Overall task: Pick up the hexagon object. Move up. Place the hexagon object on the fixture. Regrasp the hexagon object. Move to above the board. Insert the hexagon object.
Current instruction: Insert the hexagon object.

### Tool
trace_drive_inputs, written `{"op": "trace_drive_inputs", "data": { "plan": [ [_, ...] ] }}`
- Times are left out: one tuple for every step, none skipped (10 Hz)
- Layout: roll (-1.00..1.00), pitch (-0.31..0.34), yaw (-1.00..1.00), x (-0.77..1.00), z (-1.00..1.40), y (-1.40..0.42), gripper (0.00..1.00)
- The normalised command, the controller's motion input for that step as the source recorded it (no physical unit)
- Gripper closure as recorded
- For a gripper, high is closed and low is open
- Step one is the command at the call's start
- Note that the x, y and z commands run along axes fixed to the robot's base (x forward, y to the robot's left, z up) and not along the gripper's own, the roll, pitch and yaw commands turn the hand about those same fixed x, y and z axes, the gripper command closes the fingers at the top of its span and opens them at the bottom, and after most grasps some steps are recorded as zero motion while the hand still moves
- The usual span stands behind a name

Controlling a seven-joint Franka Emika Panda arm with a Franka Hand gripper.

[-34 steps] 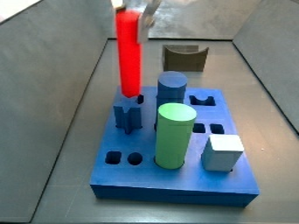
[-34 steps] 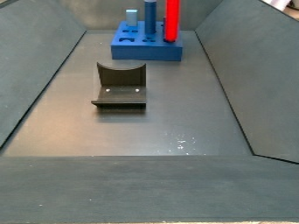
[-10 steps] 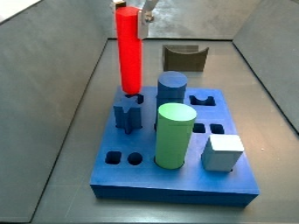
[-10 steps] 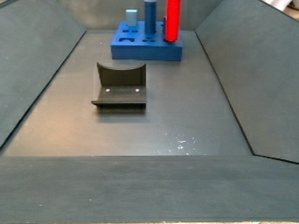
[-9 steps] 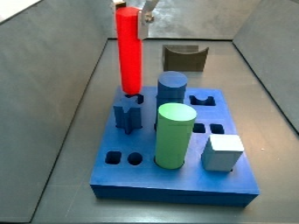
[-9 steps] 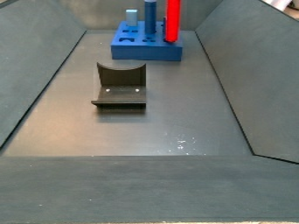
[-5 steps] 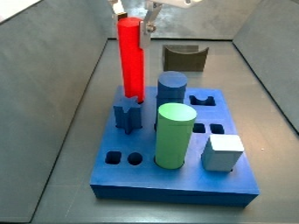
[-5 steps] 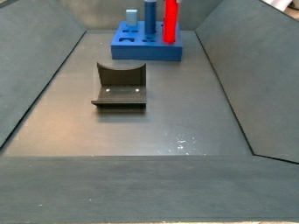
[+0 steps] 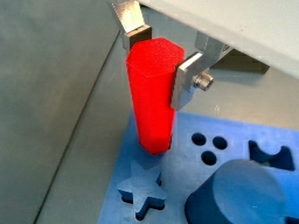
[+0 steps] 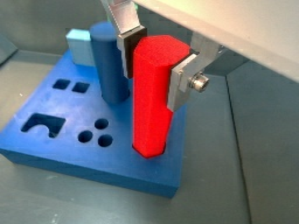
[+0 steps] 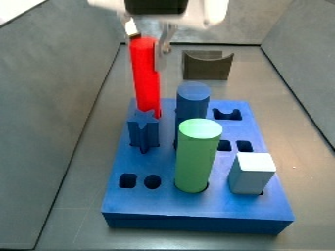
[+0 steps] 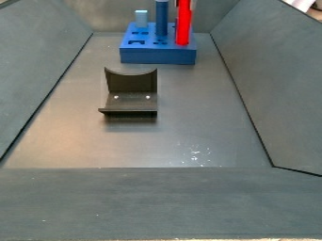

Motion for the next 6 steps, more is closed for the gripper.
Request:
{"op": "trace_drive_inputs", "data": {
  "plan": [
    [-0.01, 0.000, 0.00, 0.09, -0.92, 0.00, 1.00],
    [0.00, 0.011, 0.00, 0.16, -0.89, 0.00, 1.00],
    [0.00, 0.030, 0.00, 0.17, -0.76, 0.00, 1.00],
    [0.03, 0.000, 0.00, 0.00, -0.20, -0.04, 1.00],
    [0.01, 0.000, -0.03, -0.01, 0.00, 0.00, 1.00],
    [0.00, 0.000, 0.00, 0.00, 0.00, 0.00, 1.00]
  ]
}}
